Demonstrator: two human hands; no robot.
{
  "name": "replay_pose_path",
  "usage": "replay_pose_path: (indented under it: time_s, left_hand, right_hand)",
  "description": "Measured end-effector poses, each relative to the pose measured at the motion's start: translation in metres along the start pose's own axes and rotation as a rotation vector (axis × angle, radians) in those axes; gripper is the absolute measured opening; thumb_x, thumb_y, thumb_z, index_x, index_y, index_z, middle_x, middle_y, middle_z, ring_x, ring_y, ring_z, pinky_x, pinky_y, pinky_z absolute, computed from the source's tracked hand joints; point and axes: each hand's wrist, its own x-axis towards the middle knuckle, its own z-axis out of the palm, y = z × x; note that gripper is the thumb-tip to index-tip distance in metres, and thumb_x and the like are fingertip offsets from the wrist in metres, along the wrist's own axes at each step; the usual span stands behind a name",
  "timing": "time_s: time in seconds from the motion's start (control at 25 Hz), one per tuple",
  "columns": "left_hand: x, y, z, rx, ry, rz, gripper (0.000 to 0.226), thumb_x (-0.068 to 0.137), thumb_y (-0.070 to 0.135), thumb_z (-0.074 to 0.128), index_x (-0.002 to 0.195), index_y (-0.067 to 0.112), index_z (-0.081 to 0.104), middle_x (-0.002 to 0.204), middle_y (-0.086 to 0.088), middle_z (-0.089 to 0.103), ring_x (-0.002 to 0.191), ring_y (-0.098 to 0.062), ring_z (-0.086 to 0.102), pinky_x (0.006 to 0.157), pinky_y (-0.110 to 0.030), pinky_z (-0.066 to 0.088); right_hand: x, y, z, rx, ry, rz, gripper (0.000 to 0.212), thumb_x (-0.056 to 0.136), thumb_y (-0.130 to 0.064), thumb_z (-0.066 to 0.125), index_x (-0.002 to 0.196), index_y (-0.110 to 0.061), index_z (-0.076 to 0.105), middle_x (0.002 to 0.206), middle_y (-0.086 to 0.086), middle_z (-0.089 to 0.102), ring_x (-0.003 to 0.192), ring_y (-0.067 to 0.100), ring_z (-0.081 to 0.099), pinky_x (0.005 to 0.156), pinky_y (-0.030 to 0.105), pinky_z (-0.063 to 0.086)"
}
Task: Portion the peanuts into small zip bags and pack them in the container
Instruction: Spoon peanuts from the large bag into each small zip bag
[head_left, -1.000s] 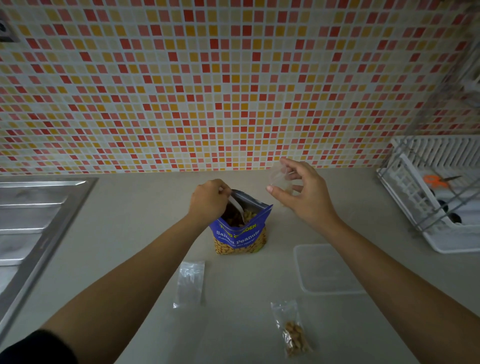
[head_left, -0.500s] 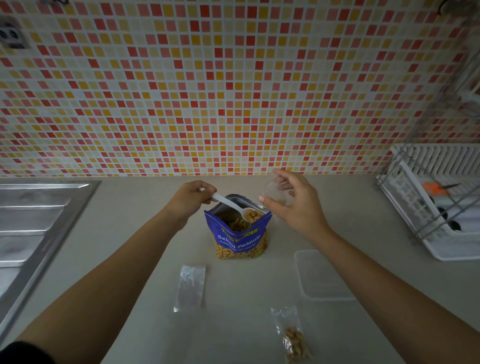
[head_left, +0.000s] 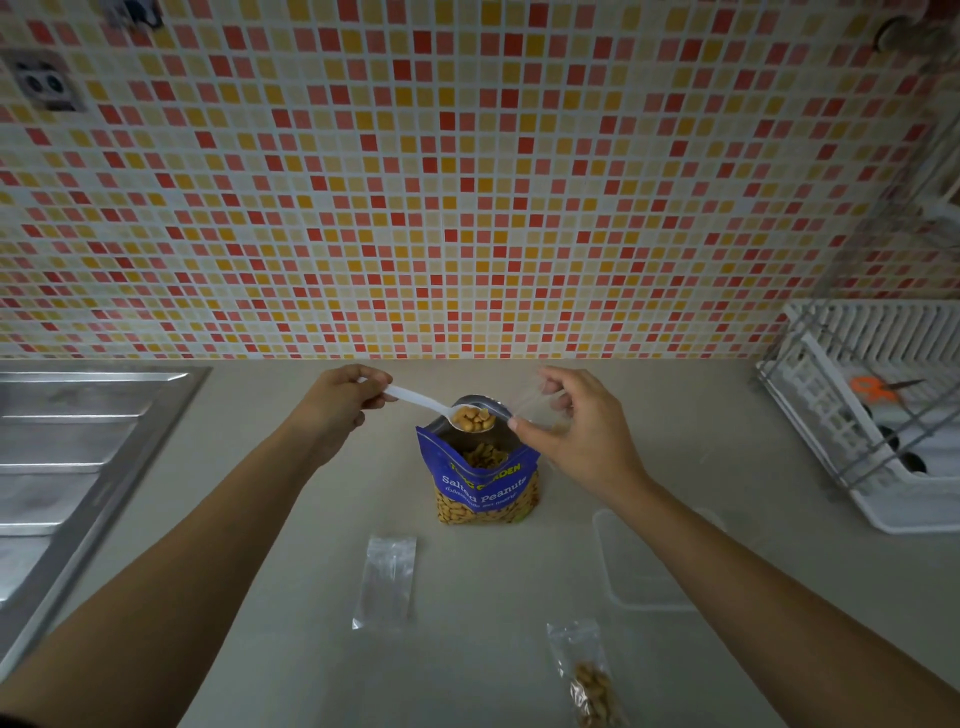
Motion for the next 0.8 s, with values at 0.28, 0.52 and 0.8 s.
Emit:
replay_pose_path:
  time_s: [0.28, 0.52, 0.8]
  left_hand:
    - [-0.005, 0.060, -0.016, 0.023, -0.024, 0.173, 0.013, 0.095, 0.014, 0.050, 0.093, 0.012, 0.063, 0.081, -0.003, 0.062, 0.073, -0.011, 0.052, 0.061, -0.021, 0.037]
    - [-0.010, 0.070, -0.007, 0.102, -0.048, 0.186, 0.012, 0.094, 0.013, 0.052, 0.092, 0.011, 0.064, 0.079, -0.003, 0.063, 0.071, -0.011, 0.055, 0.059, -0.021, 0.036]
    - [-0.020, 0.082, 0.002, 0.260, -0.069, 0.297, 0.013, 0.094, 0.015, 0.052, 0.095, 0.009, 0.063, 0.085, -0.002, 0.061, 0.073, -0.008, 0.055, 0.058, -0.012, 0.040]
  right_hand:
    - [-0.003, -0.011, 0.013, -0.085, -0.041, -0.014, 0.061, 0.071, -0.035, 0.076, 0.124, -0.014, 0.054, 0.112, 0.001, 0.058, 0.096, 0.012, 0.053, 0.078, 0.025, 0.045]
    - [0.001, -0.019, 0.018, -0.047, -0.015, -0.004, 0.056, 0.072, -0.033, 0.075, 0.121, -0.014, 0.056, 0.110, 0.000, 0.058, 0.094, 0.009, 0.052, 0.077, 0.023, 0.042]
    - [0.002, -0.023, 0.017, -0.060, -0.015, -0.017, 0.055, 0.073, -0.033, 0.074, 0.120, -0.011, 0.056, 0.109, 0.001, 0.059, 0.091, 0.007, 0.048, 0.077, 0.023, 0.042]
